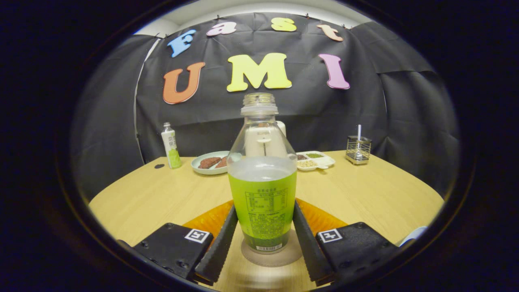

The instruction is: Take the bottle from table, then pour the juice into the cup, finally place the bottle on the coaster

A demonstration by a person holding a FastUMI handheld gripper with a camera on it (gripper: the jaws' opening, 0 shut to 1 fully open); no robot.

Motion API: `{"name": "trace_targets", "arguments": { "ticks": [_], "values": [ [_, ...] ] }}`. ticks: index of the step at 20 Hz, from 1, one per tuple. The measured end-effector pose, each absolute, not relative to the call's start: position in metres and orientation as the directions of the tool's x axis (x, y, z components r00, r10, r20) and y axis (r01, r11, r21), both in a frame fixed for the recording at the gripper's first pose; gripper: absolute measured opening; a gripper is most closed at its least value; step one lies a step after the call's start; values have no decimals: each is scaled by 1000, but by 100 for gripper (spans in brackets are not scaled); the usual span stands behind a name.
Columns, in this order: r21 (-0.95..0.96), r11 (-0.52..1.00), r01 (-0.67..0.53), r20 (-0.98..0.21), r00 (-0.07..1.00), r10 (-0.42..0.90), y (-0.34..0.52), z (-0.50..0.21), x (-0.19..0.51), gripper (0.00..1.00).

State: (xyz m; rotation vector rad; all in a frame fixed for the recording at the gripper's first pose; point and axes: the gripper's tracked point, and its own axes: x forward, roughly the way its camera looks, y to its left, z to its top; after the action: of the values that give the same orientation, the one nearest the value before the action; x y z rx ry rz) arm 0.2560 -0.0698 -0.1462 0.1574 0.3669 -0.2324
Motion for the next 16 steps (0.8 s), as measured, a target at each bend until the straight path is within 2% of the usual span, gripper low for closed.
{"name": "trace_targets", "arguments": {
  "ticks": [3, 5, 10, 16],
  "values": [
    [118, 959, 257, -355, 913, -201, -71, -140, 252, 83],
    [123, 959, 256, -346, 917, -201, -72, -135, 247, 99],
    [137, 958, 251, -330, 924, -195, -69, -129, 232, 100],
    [161, 959, 233, -283, 942, -181, -59, -102, 174, 100]
  ]
}}
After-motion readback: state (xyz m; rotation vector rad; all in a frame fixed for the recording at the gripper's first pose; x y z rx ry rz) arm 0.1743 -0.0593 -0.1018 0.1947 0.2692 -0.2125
